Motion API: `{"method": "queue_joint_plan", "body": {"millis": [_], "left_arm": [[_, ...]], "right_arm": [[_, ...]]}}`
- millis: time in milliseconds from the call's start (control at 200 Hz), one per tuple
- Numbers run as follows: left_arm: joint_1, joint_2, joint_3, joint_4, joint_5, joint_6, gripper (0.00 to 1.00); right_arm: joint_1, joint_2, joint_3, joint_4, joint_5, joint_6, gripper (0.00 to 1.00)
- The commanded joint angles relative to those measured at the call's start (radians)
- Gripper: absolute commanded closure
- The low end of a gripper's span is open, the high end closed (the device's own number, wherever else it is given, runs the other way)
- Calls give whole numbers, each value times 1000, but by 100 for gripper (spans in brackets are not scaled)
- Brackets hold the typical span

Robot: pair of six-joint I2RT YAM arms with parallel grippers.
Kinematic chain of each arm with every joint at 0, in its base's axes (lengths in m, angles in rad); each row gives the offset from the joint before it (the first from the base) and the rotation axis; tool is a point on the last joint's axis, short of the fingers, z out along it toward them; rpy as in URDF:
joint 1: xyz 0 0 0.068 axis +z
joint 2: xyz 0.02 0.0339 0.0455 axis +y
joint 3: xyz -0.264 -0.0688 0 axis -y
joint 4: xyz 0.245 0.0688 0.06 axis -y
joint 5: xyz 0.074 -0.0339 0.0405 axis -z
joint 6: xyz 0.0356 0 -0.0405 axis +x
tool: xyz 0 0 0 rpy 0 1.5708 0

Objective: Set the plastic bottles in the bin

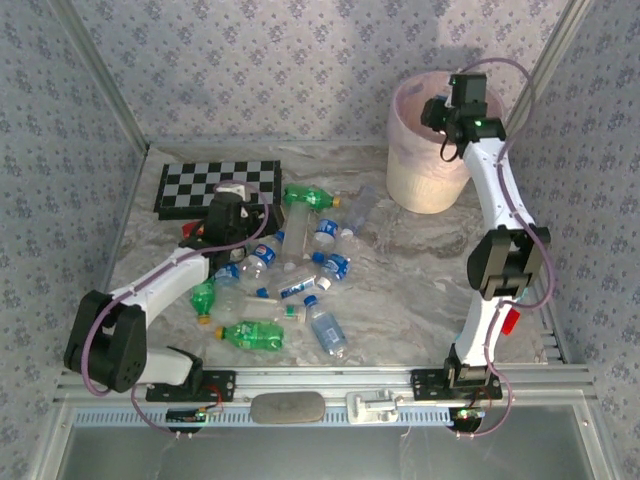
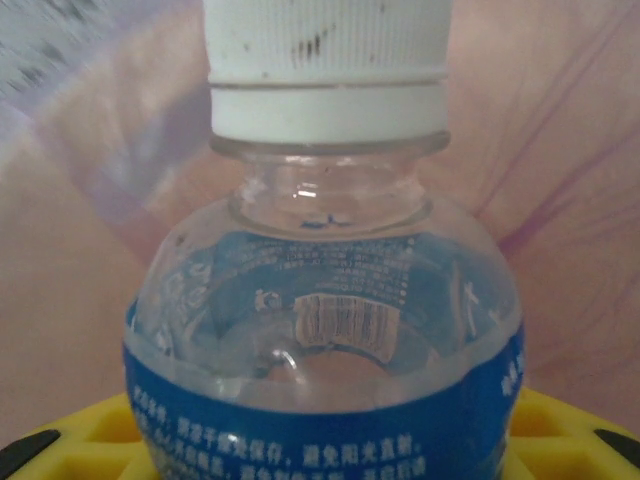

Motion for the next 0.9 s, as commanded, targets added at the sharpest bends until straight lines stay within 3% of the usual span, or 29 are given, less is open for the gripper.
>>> {"method": "queue_joint_plan", "body": {"millis": [0,205,450,530,730,895], "left_arm": [[-8,-26,18,-32,-18,23,0],[-8,-11,36,-36,6,25,0],[-8,-19,47,-48,8,44,0],[-8,-21,47,-50,5,46,0],[-7,-17,64,-58,4,43,0],[-8,-13,91,-88,-2,40,0]], "right_arm": [[9,22,67,-55,23,19,51],[37,72,107,-103,51,11,41],[54,69,187,-162,64,-17,15],[59,43,207,-170,69,-33,0],[99,-77,177,-144,83,-71,0],[178,-203,46,-97,74,-111,0]]}}
